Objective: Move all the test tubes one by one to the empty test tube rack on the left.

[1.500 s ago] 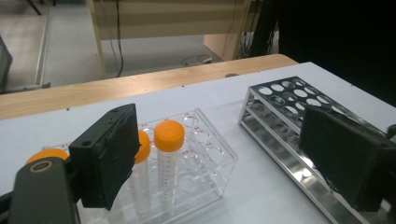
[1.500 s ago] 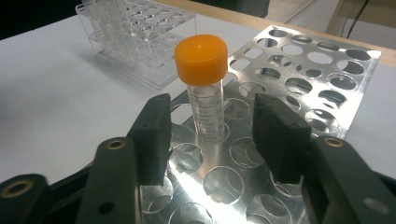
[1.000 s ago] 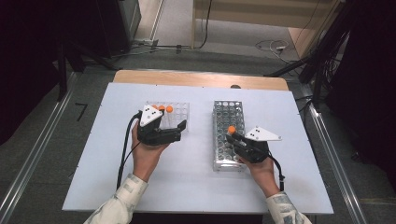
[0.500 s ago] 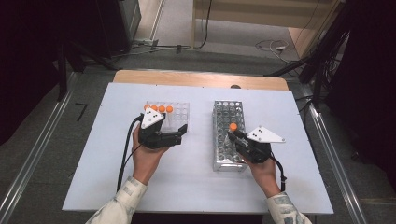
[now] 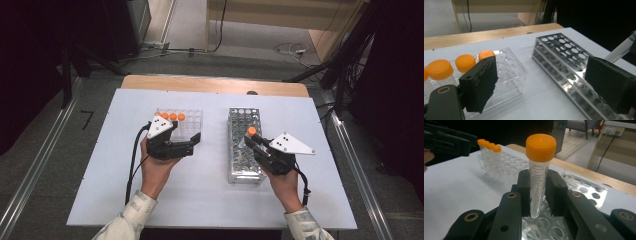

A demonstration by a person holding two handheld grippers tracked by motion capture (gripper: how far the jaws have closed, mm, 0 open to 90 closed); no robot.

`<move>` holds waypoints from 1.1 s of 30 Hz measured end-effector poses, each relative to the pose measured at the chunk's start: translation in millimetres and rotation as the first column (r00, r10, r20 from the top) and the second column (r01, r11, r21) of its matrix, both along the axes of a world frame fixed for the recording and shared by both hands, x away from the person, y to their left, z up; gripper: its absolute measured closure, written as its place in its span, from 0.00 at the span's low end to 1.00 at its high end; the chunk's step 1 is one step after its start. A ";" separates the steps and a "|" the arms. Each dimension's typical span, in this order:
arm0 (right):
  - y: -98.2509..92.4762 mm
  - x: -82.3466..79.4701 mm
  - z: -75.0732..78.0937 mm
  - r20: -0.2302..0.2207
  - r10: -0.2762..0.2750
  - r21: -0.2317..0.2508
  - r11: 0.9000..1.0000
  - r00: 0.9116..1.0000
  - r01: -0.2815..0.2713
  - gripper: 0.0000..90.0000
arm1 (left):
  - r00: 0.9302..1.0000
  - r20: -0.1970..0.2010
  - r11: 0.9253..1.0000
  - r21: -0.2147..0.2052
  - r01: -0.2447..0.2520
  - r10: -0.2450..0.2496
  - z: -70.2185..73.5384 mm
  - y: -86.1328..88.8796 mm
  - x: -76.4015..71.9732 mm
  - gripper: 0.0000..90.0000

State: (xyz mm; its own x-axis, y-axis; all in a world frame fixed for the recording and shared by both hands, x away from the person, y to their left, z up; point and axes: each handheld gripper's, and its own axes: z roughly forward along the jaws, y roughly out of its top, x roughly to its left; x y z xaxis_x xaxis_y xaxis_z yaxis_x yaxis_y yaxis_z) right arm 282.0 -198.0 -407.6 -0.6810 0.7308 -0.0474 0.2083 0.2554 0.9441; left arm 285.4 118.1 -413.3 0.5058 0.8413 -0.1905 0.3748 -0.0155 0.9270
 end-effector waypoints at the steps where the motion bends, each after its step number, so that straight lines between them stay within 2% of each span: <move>1: 4.4 -1.3 1.4 0.001 0.012 -0.003 1.000 1.000 -0.012 0.81 | 1.000 0.006 1.000 -0.007 0.003 -0.003 1.8 -0.2 -1.5 0.13; 7: 39.1 -7.2 -2.8 -0.024 0.086 -0.054 0.995 0.996 -0.087 0.81 | 0.998 0.026 0.999 -0.004 0.050 -0.050 9.5 -4.4 -12.6 0.13; 10: 53.2 -7.8 -9.2 -0.047 0.100 -0.076 0.992 0.994 -0.104 0.81 | 0.996 0.024 0.996 -0.028 0.083 -0.083 9.9 -6.3 -17.4 0.13; 13: 65.1 -7.7 -15.5 -0.072 0.115 -0.092 0.988 0.991 -0.121 0.81 | 0.994 0.033 0.994 -0.023 0.109 -0.109 9.8 -11.1 -22.1 0.13; 15: 71.4 -7.2 -19.1 -0.087 0.122 -0.096 0.987 0.989 -0.130 0.81 | 0.989 0.038 0.990 -0.024 0.142 -0.141 8.8 -14.5 -24.3 0.15; 21: 80.6 -6.2 -25.5 -0.145 0.155 -0.075 0.983 0.977 -0.167 0.81 | 0.981 0.063 0.982 -0.011 0.187 -0.186 3.7 -24.0 -27.5 0.20; 28: 82.8 -8.1 -27.4 -0.162 0.179 -0.064 0.979 0.970 -0.192 0.81 | 0.977 0.066 0.979 0.027 0.203 -0.204 -5.0 -31.2 -27.6 0.29; 33: 84.2 -7.8 -28.3 -0.163 0.184 -0.068 0.978 0.969 -0.198 0.81 | 0.973 0.091 0.976 0.057 0.208 -0.213 -9.4 -35.2 -30.1 0.42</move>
